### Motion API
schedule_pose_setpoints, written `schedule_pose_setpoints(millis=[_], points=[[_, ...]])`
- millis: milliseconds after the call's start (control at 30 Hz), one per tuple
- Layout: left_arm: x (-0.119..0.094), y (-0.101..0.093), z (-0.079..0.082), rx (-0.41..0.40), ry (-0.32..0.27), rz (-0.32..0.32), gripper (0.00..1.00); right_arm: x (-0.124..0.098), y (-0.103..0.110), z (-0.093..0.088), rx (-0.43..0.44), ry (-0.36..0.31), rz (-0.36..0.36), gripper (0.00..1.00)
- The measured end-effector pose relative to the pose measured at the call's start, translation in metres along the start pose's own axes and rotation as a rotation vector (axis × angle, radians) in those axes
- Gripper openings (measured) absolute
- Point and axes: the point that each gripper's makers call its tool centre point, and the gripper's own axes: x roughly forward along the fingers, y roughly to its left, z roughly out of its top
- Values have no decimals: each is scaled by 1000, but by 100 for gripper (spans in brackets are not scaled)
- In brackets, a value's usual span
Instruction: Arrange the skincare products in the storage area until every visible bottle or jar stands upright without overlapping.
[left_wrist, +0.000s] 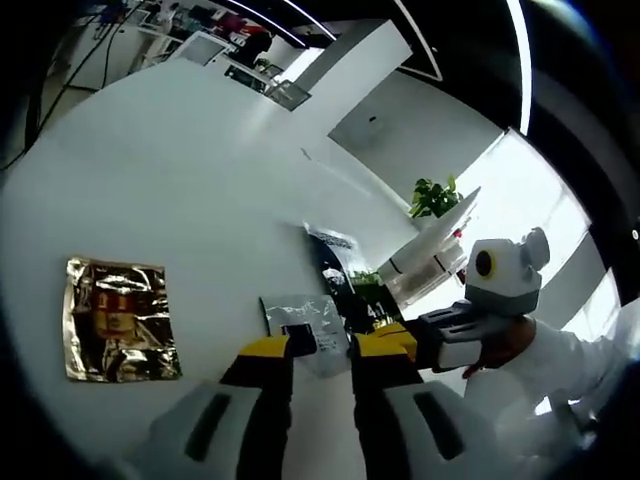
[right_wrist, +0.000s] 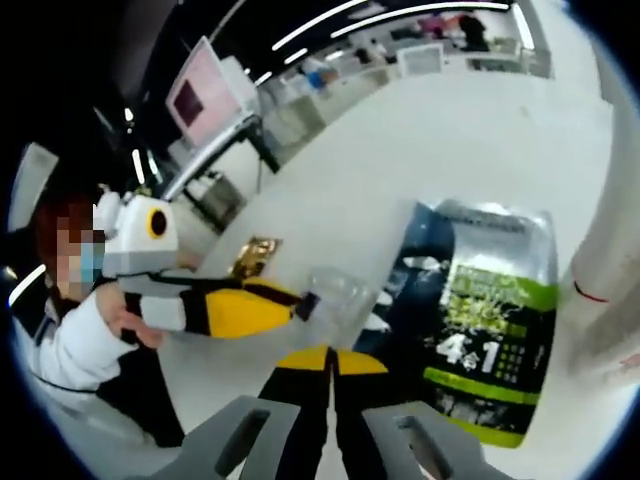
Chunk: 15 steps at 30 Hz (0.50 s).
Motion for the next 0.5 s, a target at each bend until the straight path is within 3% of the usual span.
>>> schedule_pose_setpoints(millis=[500], points=[[-4,-2,-10,-30,11,-1,19,0,-2,2,-21,-20,-12,0]])
